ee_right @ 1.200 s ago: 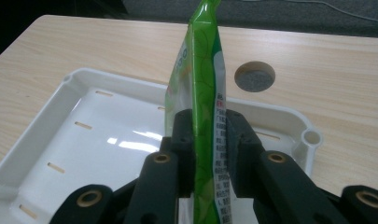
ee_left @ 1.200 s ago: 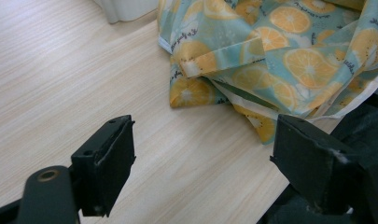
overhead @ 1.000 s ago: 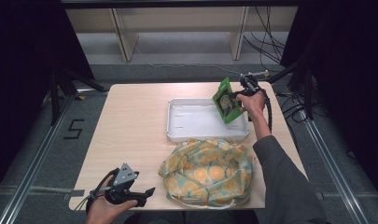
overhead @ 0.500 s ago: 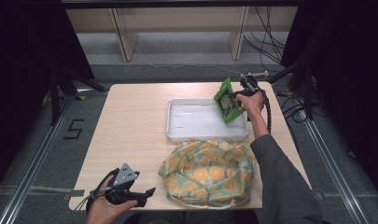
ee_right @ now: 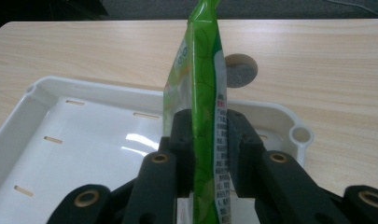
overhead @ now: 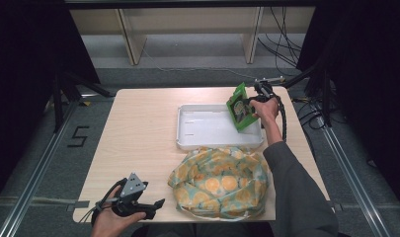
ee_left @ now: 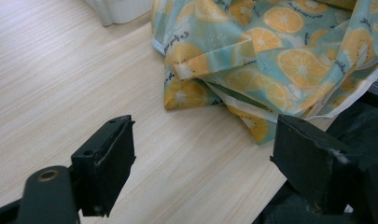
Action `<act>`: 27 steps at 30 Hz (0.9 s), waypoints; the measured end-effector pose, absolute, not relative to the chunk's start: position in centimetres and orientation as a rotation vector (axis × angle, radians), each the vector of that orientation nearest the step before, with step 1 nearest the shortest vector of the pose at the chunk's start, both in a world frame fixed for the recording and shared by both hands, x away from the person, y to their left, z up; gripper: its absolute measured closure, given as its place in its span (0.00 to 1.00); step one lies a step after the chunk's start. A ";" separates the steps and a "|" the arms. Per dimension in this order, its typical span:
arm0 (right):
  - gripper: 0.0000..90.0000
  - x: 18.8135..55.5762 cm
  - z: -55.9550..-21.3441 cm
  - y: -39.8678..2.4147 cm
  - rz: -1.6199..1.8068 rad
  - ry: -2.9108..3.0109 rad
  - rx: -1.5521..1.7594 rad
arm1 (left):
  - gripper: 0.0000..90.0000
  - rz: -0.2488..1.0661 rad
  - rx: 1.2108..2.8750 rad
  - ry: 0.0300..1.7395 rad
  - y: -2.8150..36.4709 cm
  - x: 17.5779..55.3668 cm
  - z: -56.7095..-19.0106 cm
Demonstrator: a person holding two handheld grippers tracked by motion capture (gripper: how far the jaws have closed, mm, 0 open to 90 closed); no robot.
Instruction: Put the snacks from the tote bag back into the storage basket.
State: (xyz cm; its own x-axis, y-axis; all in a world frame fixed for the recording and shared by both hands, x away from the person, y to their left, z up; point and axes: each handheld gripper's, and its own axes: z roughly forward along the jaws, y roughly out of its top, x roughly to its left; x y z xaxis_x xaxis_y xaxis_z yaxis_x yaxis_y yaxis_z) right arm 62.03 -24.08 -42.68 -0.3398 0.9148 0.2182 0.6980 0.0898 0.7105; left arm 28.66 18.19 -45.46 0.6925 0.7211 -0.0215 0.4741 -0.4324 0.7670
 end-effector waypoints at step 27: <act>0.78 61.4 -43.4 -25.1 1.070 2.019 1.824 | 0.23 0.405 2.155 0.880 18.2 28.7 -45.3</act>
